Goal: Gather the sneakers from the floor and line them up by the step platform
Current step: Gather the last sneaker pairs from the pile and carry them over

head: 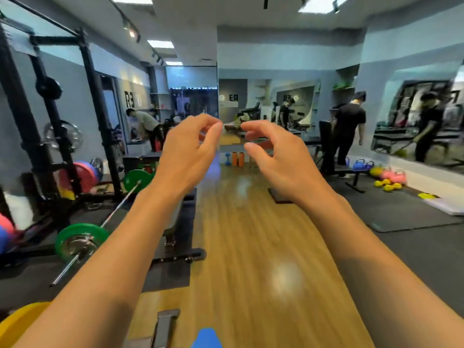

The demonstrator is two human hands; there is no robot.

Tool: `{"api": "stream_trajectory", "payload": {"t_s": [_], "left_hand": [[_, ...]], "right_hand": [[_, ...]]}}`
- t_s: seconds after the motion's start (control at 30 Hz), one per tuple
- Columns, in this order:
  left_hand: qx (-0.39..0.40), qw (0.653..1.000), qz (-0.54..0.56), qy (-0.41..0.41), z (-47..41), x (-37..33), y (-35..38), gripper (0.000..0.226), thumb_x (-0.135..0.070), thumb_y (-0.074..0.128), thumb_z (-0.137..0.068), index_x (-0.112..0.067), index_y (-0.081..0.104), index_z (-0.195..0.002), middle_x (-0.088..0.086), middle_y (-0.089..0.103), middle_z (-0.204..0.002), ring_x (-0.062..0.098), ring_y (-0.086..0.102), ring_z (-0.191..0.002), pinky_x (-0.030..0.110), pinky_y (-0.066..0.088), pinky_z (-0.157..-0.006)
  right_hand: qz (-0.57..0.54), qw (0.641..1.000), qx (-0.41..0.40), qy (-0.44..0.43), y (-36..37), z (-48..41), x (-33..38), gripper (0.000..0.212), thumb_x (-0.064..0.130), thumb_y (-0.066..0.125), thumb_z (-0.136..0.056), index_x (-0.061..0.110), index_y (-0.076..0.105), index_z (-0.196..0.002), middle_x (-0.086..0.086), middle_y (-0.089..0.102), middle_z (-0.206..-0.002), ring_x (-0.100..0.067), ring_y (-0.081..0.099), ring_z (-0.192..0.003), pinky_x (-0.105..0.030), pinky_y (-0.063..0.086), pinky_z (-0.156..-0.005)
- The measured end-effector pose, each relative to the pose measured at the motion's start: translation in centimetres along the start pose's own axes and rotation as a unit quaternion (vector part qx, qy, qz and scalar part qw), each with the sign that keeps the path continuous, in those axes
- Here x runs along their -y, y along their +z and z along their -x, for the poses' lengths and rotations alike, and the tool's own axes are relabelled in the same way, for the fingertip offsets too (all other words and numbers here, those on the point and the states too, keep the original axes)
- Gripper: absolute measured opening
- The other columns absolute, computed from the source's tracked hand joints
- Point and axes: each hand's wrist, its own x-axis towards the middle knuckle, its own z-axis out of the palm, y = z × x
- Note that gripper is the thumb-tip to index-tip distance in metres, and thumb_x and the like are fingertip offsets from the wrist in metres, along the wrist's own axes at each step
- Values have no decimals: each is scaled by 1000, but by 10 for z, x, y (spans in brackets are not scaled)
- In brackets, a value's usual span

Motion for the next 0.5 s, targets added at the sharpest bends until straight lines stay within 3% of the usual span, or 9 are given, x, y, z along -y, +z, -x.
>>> {"api": "stream_trajectory", "payload": {"t_s": [0.33, 0.5], "left_hand": [[99, 982, 141, 80, -56, -104, 250, 23, -30, 48, -99, -20, 67, -104, -6, 66, -99, 6, 57, -85, 6, 39, -68], [144, 960, 207, 125, -91, -142, 386, 23, -30, 47, -99, -21, 67, -105, -8, 64, -96, -1, 54, -78, 1, 35, -64]], "right_hand": [[132, 980, -80, 129, -173, 40, -175, 33, 25, 52, -97, 26, 54, -130, 17, 55, -113, 6, 52, -90, 1, 38, -74], [193, 955, -117, 195, -244, 48, -275, 32, 26, 52, -98, 28, 54, -129, 12, 59, -119, -3, 56, -99, -33, 48, -92]]}}
